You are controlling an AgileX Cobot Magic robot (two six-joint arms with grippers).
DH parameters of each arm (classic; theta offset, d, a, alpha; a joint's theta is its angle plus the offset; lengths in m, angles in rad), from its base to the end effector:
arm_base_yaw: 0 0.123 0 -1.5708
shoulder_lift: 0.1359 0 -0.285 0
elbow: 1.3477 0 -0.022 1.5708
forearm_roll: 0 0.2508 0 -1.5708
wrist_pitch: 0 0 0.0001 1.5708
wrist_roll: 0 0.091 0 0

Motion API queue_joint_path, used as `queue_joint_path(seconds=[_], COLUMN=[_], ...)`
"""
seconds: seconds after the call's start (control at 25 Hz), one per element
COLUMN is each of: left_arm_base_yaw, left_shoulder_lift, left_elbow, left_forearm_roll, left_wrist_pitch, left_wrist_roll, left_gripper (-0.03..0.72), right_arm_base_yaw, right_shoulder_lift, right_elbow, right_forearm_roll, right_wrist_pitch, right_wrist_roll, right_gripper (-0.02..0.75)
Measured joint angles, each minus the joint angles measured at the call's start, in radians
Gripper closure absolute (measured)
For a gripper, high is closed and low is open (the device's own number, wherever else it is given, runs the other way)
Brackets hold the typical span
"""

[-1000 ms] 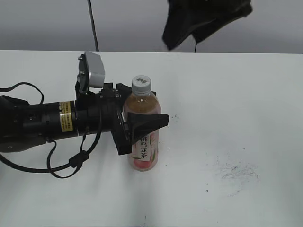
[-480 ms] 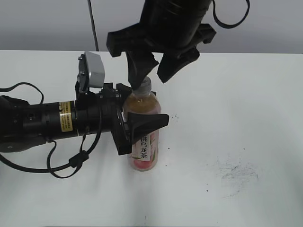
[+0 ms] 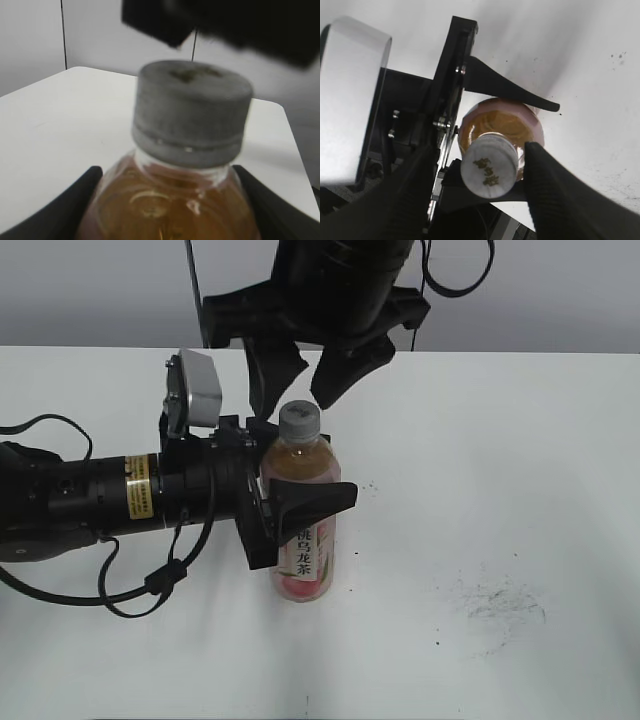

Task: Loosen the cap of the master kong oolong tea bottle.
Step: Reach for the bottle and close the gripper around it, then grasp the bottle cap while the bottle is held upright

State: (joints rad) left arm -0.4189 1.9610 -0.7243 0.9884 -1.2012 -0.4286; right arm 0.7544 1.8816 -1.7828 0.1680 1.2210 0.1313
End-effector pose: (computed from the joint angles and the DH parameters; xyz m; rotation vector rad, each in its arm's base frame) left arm 0.2652 -0.1956 0.1386 1.0503 1.4662 -1.0288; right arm 0.2848 0.2873 0.3144 -0.8398 2.7517 0.4288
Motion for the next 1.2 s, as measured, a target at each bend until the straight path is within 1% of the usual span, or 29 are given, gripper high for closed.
queue_joint_path(seconds=[0.52, 0.76, 0.96, 1.2], left_arm_base_yaw=[0.0, 0.0, 0.0, 0.0], left_shoulder_lift=[0.0, 0.0, 0.0, 0.0], left_elbow=[0.0, 0.0, 0.0, 0.0], left_forearm_roll=[0.002, 0.002, 0.002, 0.003], left_wrist_pitch=[-0.001, -0.001, -0.001, -0.001], left_wrist_roll=[0.001, 0.001, 0.001, 0.001], left_gripper=[0.24, 0.24, 0.24, 0.24], right_arm_base_yaw=[0.0, 0.0, 0.0, 0.0], right_shoulder_lift=[0.006, 0.006, 0.005, 0.004], right_elbow=[0.0, 0.002, 0.06, 0.059], right_forearm_roll=[-0.002, -0.027, -0.027, -0.008], right_wrist_pitch=[0.0, -0.001, 0.0, 0.001], right_wrist_roll=[0.003, 0.003, 0.003, 0.003], right_gripper=[0.307, 0.307, 0.309, 0.358])
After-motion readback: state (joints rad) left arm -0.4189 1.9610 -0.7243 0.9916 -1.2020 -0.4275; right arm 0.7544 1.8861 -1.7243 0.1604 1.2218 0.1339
